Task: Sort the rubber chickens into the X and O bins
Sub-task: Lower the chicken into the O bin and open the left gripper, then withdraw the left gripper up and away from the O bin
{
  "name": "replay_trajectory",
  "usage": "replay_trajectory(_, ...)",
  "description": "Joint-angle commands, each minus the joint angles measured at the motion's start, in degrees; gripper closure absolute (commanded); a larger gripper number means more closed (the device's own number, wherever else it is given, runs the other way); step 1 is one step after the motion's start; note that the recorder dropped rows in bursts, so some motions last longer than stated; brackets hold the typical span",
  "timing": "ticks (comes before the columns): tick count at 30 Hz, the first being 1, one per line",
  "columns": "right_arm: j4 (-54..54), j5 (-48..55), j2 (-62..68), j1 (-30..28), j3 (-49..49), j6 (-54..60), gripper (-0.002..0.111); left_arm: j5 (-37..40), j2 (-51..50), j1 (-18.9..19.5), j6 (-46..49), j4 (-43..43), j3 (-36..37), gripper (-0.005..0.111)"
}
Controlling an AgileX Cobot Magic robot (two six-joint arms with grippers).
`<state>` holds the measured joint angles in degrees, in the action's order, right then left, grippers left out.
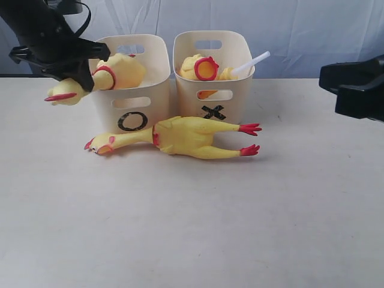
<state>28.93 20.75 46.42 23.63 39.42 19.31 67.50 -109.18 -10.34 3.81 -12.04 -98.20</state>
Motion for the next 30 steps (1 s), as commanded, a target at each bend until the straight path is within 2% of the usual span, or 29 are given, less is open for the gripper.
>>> replay_trajectory(1, 0.2, -0.3, -0.3, -0.1, -0.3, 0.1, 0.109, -0.8, 0.4, 0.1, 0.2, 0.1, -0.5, 0.103)
replay_trajectory(9, 0.2, -0.2, -0.3, -0.1, -0.3, 0.1, 0.109, -8.8, 0.4, 0.1, -0.2, -0.6, -0.5, 0.059)
replay_trajectory(14, 0.2, -0.2, -0.3, -0.1, -0.3, 0.1, 0.109, -10.8, 1.3, 0.1, -0.2, 2.1, -2.3, 0.049)
replay_trajectory(24, 0.2, -0.2, -0.3, -0.1, -0.3, 0.1, 0.109, -12.7, 8.3, 0.1, -0.2, 8.2, -6.7, 0.05)
replay_trajectory(30, 0.2, -0.2, -0.3, -0.1, -0.3, 0.1, 0.109, -5.6, 12.4, 0.1, 0.6, 9.0, -6.7, 0.067)
